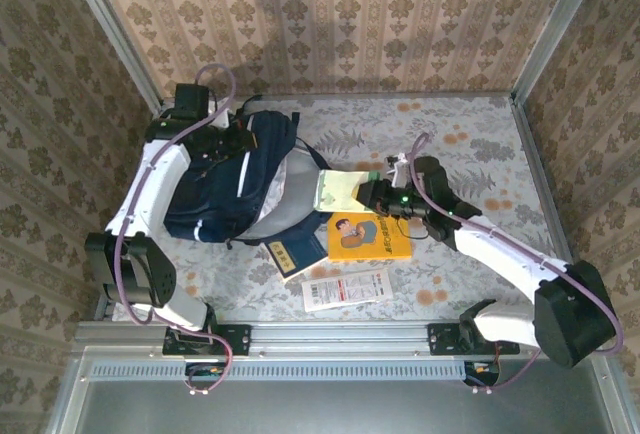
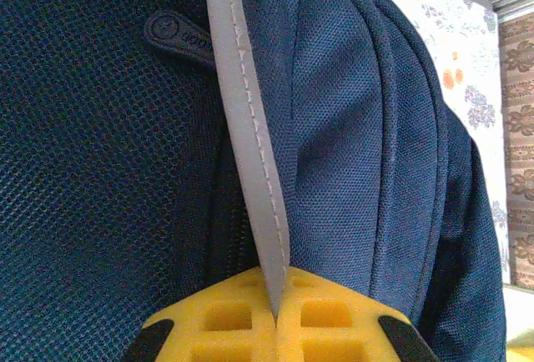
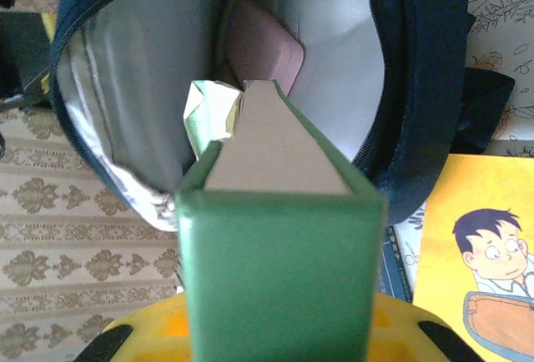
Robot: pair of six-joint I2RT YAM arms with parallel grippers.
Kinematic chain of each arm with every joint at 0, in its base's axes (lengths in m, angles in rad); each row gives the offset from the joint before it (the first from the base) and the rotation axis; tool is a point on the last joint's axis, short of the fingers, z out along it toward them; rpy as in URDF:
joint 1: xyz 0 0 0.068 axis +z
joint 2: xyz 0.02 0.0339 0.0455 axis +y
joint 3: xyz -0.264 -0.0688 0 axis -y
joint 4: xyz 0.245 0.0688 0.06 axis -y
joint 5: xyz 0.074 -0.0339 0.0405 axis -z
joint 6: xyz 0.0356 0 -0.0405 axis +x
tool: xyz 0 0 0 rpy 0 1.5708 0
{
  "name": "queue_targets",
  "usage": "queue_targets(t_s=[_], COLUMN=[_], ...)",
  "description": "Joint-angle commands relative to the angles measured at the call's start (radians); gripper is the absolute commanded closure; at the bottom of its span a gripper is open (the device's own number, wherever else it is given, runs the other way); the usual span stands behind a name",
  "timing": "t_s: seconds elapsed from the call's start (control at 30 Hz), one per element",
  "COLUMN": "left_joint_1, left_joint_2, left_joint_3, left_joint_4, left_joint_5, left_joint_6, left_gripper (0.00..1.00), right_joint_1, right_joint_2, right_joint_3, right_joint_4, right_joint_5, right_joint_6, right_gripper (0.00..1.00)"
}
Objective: Pack the student bag
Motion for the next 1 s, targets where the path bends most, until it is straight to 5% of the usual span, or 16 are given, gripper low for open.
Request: queue_targets(t_s=[0.0,0.37,0.97], left_joint_1=[0.002,0.003,0.035], left_joint_2=[-0.062,-0.099,-0.122], left_joint_3=[0.059,0.130,0.122], left_joint_4=[0.010,-0.032,-0.012], left_joint_5=[0.101,0.171,0.266], left_joint_6=[-0.011,-0.012,-0.015], left_gripper=[1.00,1.00,1.00], right_joint_1=[0.044,0.121,0.206], right_joint_2=[0.042,0.253,0.460], right_joint_3=[0.078,0.152,0.405], right_joint_4=[0.046,0.087,0.196], right_joint_5=[0.096,0.230,0.161], right_joint_6=[0.071,0.179,0.243], right_gripper=[1.00,1.00,1.00])
